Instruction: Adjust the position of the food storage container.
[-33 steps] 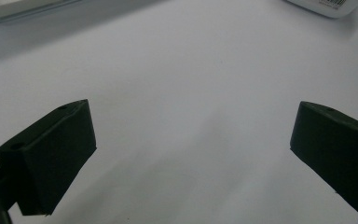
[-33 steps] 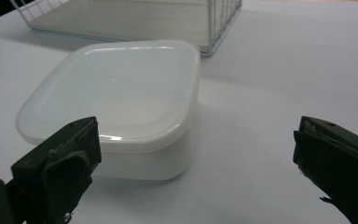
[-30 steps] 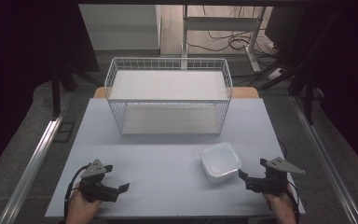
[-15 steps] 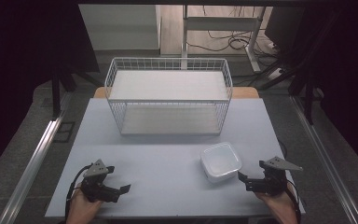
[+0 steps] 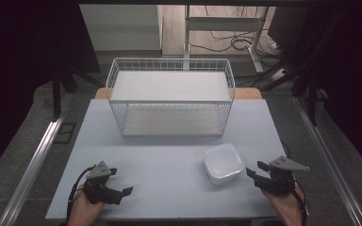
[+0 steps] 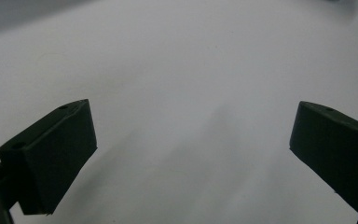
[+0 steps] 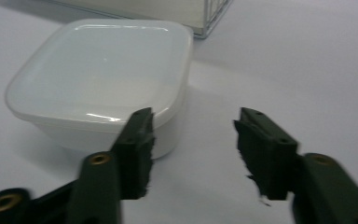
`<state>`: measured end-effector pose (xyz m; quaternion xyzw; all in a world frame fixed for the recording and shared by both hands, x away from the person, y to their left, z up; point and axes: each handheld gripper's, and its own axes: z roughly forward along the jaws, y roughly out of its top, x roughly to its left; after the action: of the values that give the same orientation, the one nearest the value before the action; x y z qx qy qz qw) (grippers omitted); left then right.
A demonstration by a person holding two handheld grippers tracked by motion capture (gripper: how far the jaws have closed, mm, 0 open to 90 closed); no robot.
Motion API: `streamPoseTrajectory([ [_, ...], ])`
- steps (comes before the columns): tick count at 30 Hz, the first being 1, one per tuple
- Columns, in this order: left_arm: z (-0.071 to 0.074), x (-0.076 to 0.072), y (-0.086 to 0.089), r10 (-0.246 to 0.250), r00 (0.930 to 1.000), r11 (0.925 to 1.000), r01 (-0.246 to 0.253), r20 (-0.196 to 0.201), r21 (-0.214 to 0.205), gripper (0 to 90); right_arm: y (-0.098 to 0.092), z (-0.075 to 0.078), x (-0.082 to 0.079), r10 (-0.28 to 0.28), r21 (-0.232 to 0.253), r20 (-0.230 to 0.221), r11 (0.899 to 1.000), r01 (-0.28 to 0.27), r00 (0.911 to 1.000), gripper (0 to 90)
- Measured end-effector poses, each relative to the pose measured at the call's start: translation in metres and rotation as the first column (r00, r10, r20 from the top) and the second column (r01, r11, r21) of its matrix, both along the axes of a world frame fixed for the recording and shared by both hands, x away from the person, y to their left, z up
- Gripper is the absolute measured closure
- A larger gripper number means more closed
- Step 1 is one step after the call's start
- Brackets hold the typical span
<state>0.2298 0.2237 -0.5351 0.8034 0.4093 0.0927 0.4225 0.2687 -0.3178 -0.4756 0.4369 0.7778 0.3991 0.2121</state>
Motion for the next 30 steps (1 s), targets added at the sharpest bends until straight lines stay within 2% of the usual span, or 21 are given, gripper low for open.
streamPoseTrajectory([
  [3,0.000,0.000,0.000,-0.001,1.0000,1.0000,0.001,-0.001,0.001,0.1,-0.002,0.001,0.005,-0.008,-0.038,-0.009,0.999,0.008,0.9999,63.3],
  [4,0.000,0.000,0.000,-0.001,1.0000,1.0000,0.001,-0.001,0.001,0.1,-0.002,0.001,0.005,-0.008,-0.038,-0.009,0.999,0.008,0.9999,63.3],
  [5,0.000,0.000,0.000,-0.002,1.0000,1.0000,0.002,-0.001,0.002,0.1,-0.002,-0.001,0.009,0.007,-0.045,-0.021,0.999,-0.008,0.9997,72.6],
  [7,0.000,0.001,-0.001,-0.001,1.0000,1.0000,0.001,-0.001,0.002,0.1,-0.001,-0.001,0.011,0.013,-0.050,-0.027,0.999,-0.014,0.9996,75.6],
  [9,-0.001,0.001,-0.001,-0.001,1.0000,1.0000,0.001,-0.002,0.004,0.1,0.000,-0.003,0.016,0.007,-0.083,-0.030,0.997,-0.010,0.9995,85.9],
  [10,-0.001,0.001,-0.001,-0.001,1.0000,1.0000,0.001,-0.003,0.003,0.2,-0.001,-0.003,0.020,-0.001,-0.072,-0.030,0.997,-0.001,0.9996,89.2],
  [12,-0.001,0.001,-0.001,-0.003,1.0000,1.0000,0.003,-0.005,0.002,0.2,-0.003,-0.003,0.024,-0.009,-0.059,-0.030,0.998,0.007,0.9995,89.5],
  [17,-0.001,0.002,-0.002,-0.006,0.9999,1.0000,0.006,-0.011,-0.003,0.2,-0.007,-0.011,0.042,-0.017,-0.019,-0.075,1.000,0.015,0.9970,89.6],
  [23,-0.002,0.004,-0.003,-0.006,0.9998,0.9999,0.006,-0.018,-0.008,0.2,-0.004,-0.014,0.063,-0.029,0.023,-0.103,0.999,0.031,0.9943,89.6],
  [26,-0.003,0.004,-0.003,-0.006,0.9997,0.9999,0.006,-0.023,-0.012,0.2,-0.001,-0.016,0.066,-0.012,0.045,-0.131,0.999,0.018,0.9914,89.6],
  [30,-0.003,0.004,-0.003,-0.007,0.9997,0.9999,0.006,-0.024,-0.015,0.3,0.006,-0.015,0.064,0.018,0.032,-0.135,0.999,-0.014,0.9907,89.6],
])
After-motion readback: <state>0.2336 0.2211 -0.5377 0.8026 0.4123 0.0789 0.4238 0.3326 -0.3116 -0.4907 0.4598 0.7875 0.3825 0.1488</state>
